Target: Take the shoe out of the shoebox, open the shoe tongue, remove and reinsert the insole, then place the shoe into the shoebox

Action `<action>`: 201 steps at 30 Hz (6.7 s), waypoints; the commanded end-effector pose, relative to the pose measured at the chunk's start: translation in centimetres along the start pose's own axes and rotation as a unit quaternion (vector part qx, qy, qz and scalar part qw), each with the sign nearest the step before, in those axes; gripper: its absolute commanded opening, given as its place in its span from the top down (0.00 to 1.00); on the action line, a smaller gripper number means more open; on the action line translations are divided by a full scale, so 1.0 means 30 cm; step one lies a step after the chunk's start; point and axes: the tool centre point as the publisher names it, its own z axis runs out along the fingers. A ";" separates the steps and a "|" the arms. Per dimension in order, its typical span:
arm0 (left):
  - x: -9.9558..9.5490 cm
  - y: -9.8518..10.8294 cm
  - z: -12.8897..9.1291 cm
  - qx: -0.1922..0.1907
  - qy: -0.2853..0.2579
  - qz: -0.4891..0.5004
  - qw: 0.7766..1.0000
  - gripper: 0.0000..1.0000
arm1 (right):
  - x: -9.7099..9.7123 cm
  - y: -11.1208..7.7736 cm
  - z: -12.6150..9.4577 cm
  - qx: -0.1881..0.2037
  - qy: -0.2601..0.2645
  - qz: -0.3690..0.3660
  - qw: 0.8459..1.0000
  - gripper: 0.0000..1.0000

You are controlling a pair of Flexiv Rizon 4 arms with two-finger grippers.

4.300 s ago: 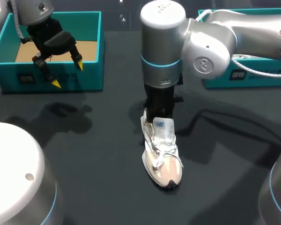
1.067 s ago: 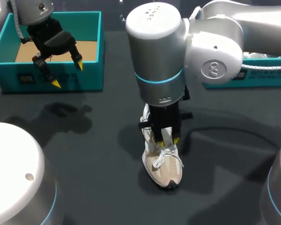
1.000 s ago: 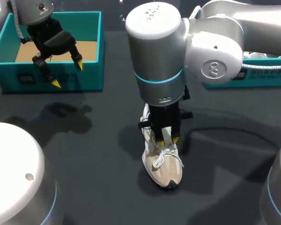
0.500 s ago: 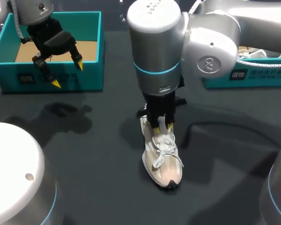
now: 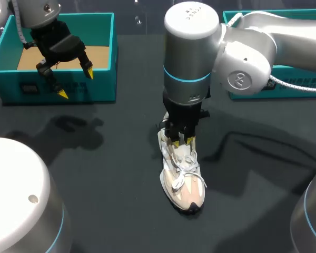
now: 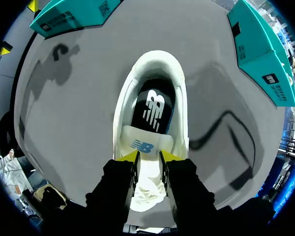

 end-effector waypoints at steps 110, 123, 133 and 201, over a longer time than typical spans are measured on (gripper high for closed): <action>0.004 0.000 0.000 -0.001 0.000 0.000 1.000 0.00 | -0.119 0.382 0.028 -0.044 -0.067 -0.665 0.742 0.00; 0.004 0.000 0.000 -0.001 0.000 0.000 1.000 0.00 | -0.120 0.416 0.116 -0.049 -0.033 -0.645 0.762 0.00; 0.004 0.000 0.000 -0.001 0.000 0.000 1.000 0.00 | -0.108 0.426 0.149 -0.039 -0.032 -0.636 0.770 0.04; 0.004 0.000 0.000 -0.001 0.000 0.000 1.000 0.00 | -0.186 0.405 -0.362 0.018 -0.097 -0.622 0.777 1.00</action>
